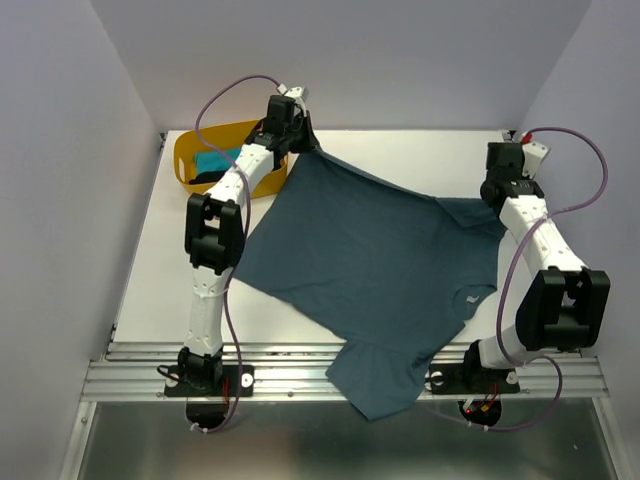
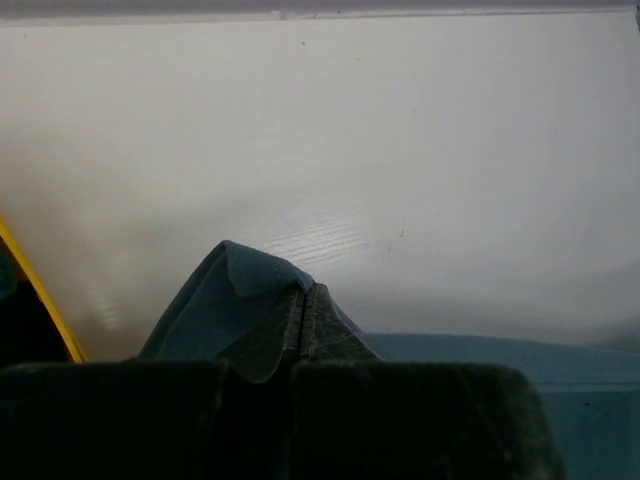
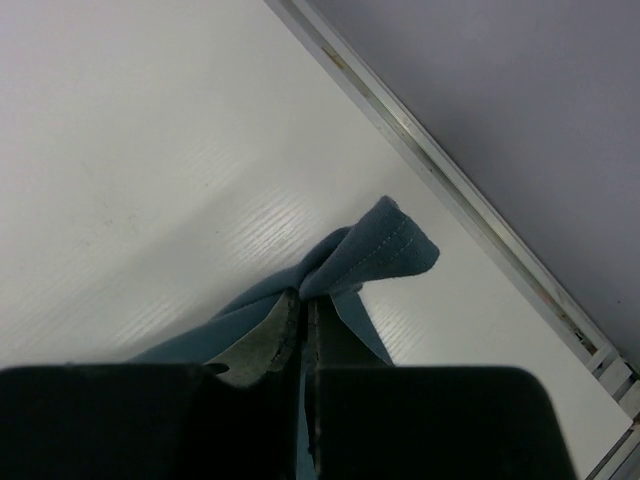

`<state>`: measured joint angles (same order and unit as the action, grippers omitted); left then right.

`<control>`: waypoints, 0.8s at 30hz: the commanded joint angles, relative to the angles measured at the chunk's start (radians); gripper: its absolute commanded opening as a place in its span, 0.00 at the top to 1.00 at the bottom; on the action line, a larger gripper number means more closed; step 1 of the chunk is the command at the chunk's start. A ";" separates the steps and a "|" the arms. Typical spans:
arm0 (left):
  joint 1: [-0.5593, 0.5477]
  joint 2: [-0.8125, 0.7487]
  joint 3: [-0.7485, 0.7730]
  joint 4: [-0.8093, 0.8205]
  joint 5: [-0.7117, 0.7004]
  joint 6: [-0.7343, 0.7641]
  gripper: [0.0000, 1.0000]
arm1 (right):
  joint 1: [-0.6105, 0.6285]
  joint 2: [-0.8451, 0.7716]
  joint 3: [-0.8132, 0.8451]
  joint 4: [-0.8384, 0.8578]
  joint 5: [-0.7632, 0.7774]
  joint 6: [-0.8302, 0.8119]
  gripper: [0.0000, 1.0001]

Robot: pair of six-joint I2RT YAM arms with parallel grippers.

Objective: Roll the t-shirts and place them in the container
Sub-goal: Flatten out the T-shirt at the center of the board, then fold the T-shirt at the center of the board.

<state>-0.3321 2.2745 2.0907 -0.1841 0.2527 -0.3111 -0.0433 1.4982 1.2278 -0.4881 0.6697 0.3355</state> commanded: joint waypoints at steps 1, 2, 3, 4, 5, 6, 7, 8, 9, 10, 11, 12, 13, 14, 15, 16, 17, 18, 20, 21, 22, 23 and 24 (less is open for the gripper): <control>-0.007 -0.033 0.057 -0.031 0.005 0.036 1.00 | -0.007 -0.084 0.067 -0.074 -0.039 0.048 0.99; -0.010 -0.043 0.049 -0.032 0.003 0.040 1.00 | -0.007 -0.098 0.064 -0.096 -0.056 0.057 0.99; -0.012 -0.055 0.022 -0.032 0.002 0.046 1.00 | -0.007 -0.111 0.061 -0.121 -0.096 0.068 0.99; -0.015 -0.084 0.005 -0.032 -0.007 0.053 1.00 | -0.007 -0.140 0.049 -0.162 -0.117 0.091 0.99; -0.015 -0.099 -0.015 -0.032 -0.009 0.058 1.00 | -0.007 -0.156 0.041 -0.181 -0.136 0.102 0.99; -0.015 -0.113 -0.050 -0.034 -0.012 0.061 1.00 | -0.007 -0.170 0.036 -0.205 -0.171 0.115 0.99; -0.015 -0.127 -0.066 -0.037 -0.021 0.066 1.00 | -0.007 -0.183 0.029 -0.249 -0.192 0.138 0.99; -0.015 -0.153 -0.083 -0.047 -0.023 0.073 1.00 | -0.007 -0.197 0.018 -0.271 -0.208 0.151 0.99; -0.015 -0.164 -0.113 -0.049 -0.024 0.075 1.00 | -0.007 -0.223 0.010 -0.296 -0.235 0.166 0.99; -0.015 -0.174 -0.129 -0.051 -0.030 0.076 1.00 | -0.007 -0.237 0.003 -0.332 -0.255 0.186 0.99; -0.015 -0.191 -0.144 -0.052 -0.033 0.078 1.00 | -0.007 -0.251 -0.010 -0.345 -0.271 0.197 0.99; -0.015 -0.196 -0.165 -0.052 -0.035 0.078 1.00 | -0.007 -0.277 -0.036 -0.362 -0.280 0.209 0.99; -0.015 -0.201 -0.172 -0.054 -0.038 0.078 1.00 | -0.007 -0.289 -0.048 -0.386 -0.306 0.227 0.99; -0.015 -0.201 -0.173 -0.060 -0.038 0.078 1.00 | -0.007 -0.302 -0.063 -0.395 -0.317 0.234 0.99; -0.013 -0.201 -0.178 -0.063 -0.038 0.076 1.00 | -0.007 -0.326 -0.091 -0.403 -0.332 0.240 0.99; -0.015 -0.201 -0.178 -0.063 -0.036 0.078 1.00 | -0.007 -0.340 -0.106 -0.411 -0.338 0.246 0.99; -0.015 -0.199 -0.179 -0.063 -0.033 0.076 1.00 | -0.007 -0.354 -0.123 -0.412 -0.346 0.255 0.99; -0.015 -0.199 -0.176 -0.063 -0.032 0.076 1.00 | -0.007 -0.365 -0.135 -0.415 -0.355 0.260 0.99; -0.015 -0.190 -0.158 -0.071 -0.032 0.079 1.00 | -0.007 -0.395 -0.177 -0.422 -0.381 0.276 0.99; -0.015 -0.184 -0.158 -0.078 -0.035 0.081 1.00 | -0.007 -0.404 -0.188 -0.423 -0.390 0.283 0.99; -0.015 -0.179 -0.138 -0.086 -0.041 0.084 1.00 | -0.007 -0.412 -0.201 -0.423 -0.410 0.292 0.99; -0.015 -0.167 -0.129 -0.098 -0.044 0.084 1.00 | -0.007 -0.429 -0.224 -0.423 -0.417 0.299 0.99; -0.015 -0.159 -0.110 -0.104 -0.047 0.086 1.00 | -0.007 -0.435 -0.235 -0.423 -0.432 0.304 0.99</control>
<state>-0.3473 2.1498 1.9224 -0.2729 0.2253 -0.2501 -0.0448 1.1099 1.0187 -0.8921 0.2996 0.5957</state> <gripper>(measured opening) 0.036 0.039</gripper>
